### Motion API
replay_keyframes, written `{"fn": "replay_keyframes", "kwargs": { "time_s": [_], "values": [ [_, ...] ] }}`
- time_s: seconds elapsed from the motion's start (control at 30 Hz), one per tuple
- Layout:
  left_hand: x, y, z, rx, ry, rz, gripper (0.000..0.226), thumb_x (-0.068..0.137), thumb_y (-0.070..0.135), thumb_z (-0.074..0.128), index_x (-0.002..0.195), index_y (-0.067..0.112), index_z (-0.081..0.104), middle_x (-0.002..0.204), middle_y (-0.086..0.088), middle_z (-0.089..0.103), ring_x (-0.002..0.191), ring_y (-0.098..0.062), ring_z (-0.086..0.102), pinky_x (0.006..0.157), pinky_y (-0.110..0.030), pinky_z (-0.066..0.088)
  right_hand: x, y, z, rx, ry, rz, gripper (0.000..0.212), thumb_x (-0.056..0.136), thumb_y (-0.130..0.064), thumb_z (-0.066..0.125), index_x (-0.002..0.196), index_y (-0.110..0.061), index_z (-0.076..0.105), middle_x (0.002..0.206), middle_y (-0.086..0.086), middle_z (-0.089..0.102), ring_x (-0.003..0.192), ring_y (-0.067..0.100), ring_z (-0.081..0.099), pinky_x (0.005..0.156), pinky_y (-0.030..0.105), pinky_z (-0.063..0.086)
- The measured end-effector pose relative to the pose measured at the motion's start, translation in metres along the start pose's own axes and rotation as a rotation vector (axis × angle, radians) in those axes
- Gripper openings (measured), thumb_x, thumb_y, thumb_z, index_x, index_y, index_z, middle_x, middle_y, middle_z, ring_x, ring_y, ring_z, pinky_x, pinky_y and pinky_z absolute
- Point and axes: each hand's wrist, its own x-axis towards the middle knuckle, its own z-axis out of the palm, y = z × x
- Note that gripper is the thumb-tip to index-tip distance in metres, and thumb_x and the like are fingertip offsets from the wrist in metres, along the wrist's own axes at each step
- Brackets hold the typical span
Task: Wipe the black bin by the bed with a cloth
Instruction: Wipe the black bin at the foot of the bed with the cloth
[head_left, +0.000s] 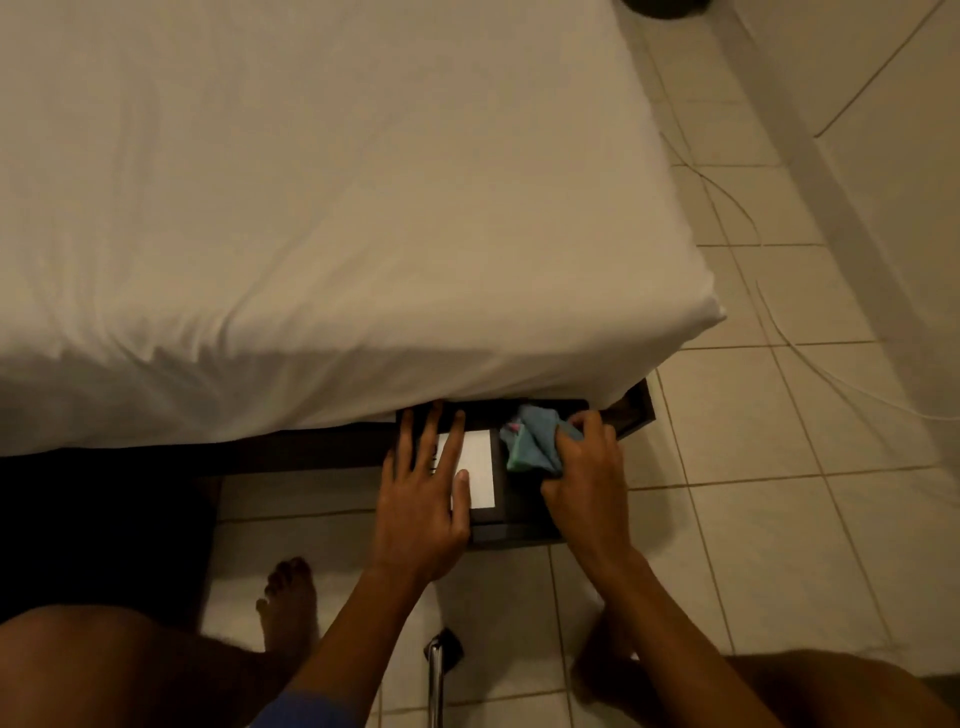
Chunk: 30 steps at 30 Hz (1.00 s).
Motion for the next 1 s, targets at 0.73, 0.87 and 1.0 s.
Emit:
{"fn": "replay_keyframes", "kwargs": {
  "time_s": [0.73,0.87,1.0],
  "values": [
    [0.001,0.003,-0.001,0.027,0.020,-0.003,0.066,0.097,0.044,0.024,0.160,0.032,0.006,0.169,0.007,-0.005,0.157,-0.020,-0.012,0.121,-0.053,0.028,-0.028,0.022,-0.004,0.105,0.062,0.113,0.042,0.068,-0.002,0.072,0.107,-0.009,0.057,0.113,0.009,0.048,0.100,0.023,0.050,0.076,0.033,0.052],
    [0.001,0.003,0.001,0.037,0.041,0.005,0.066,0.097,0.042,0.028,0.160,0.031,0.011,0.170,0.007,0.000,0.157,-0.021,-0.007,0.117,-0.052,0.034,-0.018,0.026,-0.005,0.145,0.201,0.370,0.039,0.070,0.003,0.069,0.105,-0.005,0.054,0.110,0.010,0.050,0.100,0.027,0.052,0.076,0.035,0.052],
    [0.001,0.003,0.002,0.044,0.050,0.011,0.066,0.097,0.042,0.028,0.160,0.030,0.014,0.170,0.005,0.004,0.157,-0.024,-0.003,0.116,-0.051,0.036,-0.076,0.021,-0.003,0.203,0.132,0.223,0.041,0.067,0.008,0.070,0.102,-0.009,0.056,0.111,0.009,0.048,0.098,0.024,0.051,0.079,0.040,0.054]
  ]
}}
